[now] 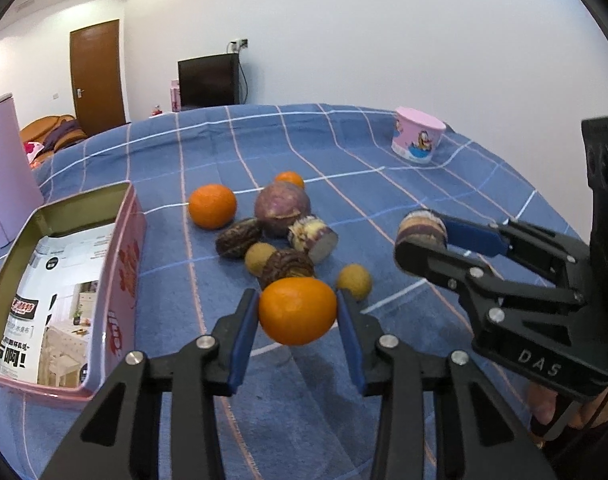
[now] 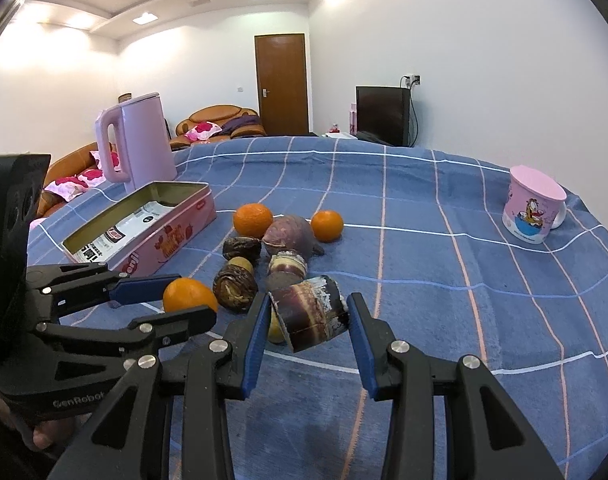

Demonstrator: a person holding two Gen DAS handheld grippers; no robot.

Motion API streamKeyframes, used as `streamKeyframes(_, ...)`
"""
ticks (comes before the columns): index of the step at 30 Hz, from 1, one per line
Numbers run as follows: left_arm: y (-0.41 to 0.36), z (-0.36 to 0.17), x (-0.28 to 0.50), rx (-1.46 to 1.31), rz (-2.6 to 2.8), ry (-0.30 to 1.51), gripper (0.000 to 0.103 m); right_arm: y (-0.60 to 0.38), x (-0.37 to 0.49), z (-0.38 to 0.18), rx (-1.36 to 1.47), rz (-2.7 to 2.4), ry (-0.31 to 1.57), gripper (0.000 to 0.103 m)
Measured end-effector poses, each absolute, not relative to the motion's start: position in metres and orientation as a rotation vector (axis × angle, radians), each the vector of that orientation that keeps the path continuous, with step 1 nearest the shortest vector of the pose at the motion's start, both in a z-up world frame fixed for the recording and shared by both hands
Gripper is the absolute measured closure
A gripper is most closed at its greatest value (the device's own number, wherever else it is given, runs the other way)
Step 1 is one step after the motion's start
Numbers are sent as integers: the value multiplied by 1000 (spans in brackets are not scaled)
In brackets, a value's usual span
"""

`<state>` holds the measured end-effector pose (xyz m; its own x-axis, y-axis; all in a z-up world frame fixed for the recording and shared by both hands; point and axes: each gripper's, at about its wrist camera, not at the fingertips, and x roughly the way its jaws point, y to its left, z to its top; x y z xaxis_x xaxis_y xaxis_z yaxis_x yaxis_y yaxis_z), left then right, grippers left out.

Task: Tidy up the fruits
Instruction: 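Carry the orange with the left gripper while the right carries the cylinder to the tin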

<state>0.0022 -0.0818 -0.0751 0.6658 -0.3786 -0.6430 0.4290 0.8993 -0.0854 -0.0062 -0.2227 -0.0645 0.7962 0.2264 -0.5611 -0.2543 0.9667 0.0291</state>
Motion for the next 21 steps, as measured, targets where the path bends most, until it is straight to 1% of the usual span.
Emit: streamKeyframes(21,-63,-57,-5,54,-375,563,61,-204,-4,-54,-49,296,534,62)
